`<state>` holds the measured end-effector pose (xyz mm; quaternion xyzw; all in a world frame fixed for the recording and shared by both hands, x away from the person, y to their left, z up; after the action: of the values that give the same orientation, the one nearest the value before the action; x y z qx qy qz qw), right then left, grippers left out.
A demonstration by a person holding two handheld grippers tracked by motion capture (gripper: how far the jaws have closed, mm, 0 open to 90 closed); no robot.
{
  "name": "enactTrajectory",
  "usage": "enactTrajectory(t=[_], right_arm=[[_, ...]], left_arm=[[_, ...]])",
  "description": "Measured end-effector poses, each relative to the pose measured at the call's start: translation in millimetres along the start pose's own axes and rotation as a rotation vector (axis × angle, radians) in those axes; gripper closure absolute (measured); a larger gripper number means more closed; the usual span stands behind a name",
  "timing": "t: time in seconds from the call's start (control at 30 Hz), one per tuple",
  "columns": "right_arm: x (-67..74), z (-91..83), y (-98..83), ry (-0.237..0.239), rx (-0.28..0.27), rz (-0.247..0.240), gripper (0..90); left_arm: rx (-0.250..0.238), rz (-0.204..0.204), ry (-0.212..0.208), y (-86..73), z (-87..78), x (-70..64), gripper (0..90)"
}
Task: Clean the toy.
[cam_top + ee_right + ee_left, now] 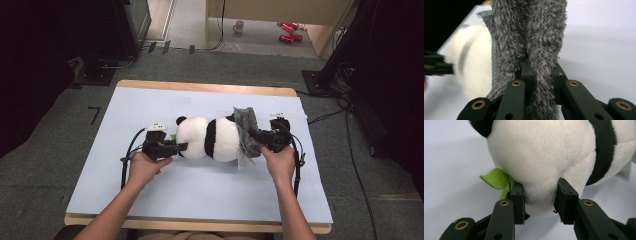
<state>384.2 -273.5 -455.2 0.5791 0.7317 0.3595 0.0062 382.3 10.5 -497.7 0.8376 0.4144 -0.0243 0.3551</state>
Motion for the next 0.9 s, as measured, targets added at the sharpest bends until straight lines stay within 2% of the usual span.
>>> enactTrajectory(t=[0.1,0.2,0.3,0.47,0.57,0.67,0.77,0.83,0.9], right_arm=[[-7.2,-2.1,-1.7,0.002,0.004,0.026,78.8],[-2.5,-12.5,2.6,0.022,-0.022,0.025,78.8],[9.9,-22.9,7.6,0.035,-0.042,-0.003,78.7],[44.4,-33.6,10.5,0.062,-0.052,-0.081,78.5],[61.9,-29.6,6.7,0.085,-0.024,-0.123,78.2],[72.2,-17.9,1.1,0.092,0.025,-0.147,78.2],[71.5,-4.4,-3.9,0.085,0.051,-0.153,78.2],[68.6,-2.4,-3.2,0.084,0.041,-0.15,78.2],[65.8,-2.9,-1.7,0.07,0.031,-0.149,78.2]], left_arm=[[-0.002,0.001,-0.013,1.2,-0.2,3.2,64.0],[-0.006,0.013,-0.014,1.4,-0.7,3.4,63.9],[-0.009,0.03,-0.012,1.7,-1.9,2.1,63.9],[-0.005,0.044,-0.02,2.5,-4.2,0.9,63.8],[-0.01,0.051,-0.026,3.3,-7.4,0.6,63.5],[-0.012,0.068,-0.02,4.0,-9.7,0.9,63.3],[-0.004,0.078,-0.007,2.3,-8.1,2.8,61.0],[-0.011,0.086,-0.023,2.4,-8.6,2.9,53.5],[-0.021,0.13,-0.003,1.6,-8.9,2.5,44.9]])
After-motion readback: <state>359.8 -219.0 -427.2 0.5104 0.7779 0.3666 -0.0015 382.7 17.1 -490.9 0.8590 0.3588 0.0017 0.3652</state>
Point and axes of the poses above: each handheld gripper's, and its own axes: z roughly forward along the jaws, y roughly out of its top, x roughly to its left, the point moved 8 cm from there along z, roughly forward along the jaws, and after that the axes turned 13 degrees about x, right-handed, at the moved point
